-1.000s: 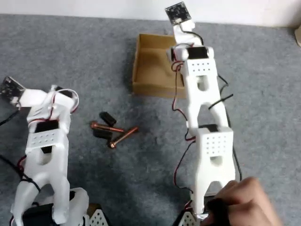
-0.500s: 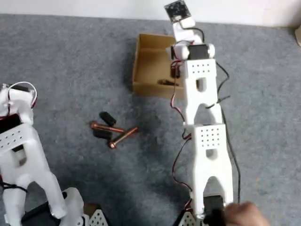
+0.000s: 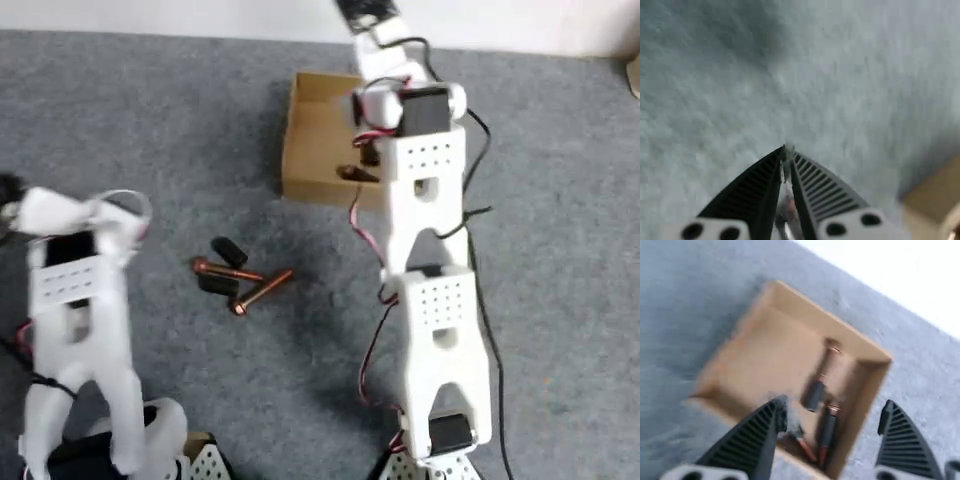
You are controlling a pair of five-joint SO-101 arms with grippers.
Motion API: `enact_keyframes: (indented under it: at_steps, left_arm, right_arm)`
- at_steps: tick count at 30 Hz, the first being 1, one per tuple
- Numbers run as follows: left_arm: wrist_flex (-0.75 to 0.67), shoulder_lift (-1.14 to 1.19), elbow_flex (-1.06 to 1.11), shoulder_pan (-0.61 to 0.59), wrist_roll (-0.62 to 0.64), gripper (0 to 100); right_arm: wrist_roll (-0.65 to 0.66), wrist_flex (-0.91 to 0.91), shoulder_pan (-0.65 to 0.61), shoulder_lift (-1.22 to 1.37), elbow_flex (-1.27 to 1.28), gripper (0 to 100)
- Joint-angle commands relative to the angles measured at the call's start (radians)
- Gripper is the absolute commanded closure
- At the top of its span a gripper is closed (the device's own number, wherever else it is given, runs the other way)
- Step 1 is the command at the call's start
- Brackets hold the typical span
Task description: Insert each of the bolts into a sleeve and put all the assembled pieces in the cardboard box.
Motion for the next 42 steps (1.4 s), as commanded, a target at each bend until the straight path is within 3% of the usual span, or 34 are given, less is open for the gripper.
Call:
enact_keyframes:
  at_steps: [1,6,11,20,26,33,42]
  left_arm:
    - [0.025,-0.004,-0.008,0.142,0.009,99]
    - [0.038,-0.002,-0.002,0.223,0.077,99]
    - [0.06,-0.013,-0.008,0.186,0.112,99]
    - [0.239,-0.351,0.041,0.125,0.112,99]
    - [0.097,-0.602,0.232,0.058,0.112,99]
    - [-0.014,-0.797,0.386,-0.015,0.112,99]
    - [-0.017,-0.84,0.414,-0.016,0.11,99]
  right_arm:
    - [0.008,0.05,-0.079,-0.183,-0.113,73.2]
    - [0.006,0.047,-0.148,-0.325,-0.11,73.2]
    - [0.006,0.048,-0.259,-0.344,-0.108,73.2]
    - [0.006,0.048,-0.46,-0.325,0.124,73.2]
    - [0.006,0.048,-0.552,-0.321,0.383,73.2]
    - [0.006,0.008,-0.553,-0.318,0.682,73.2]
    - [-0.092,-0.298,-0.533,-0.32,1.063,73.2]
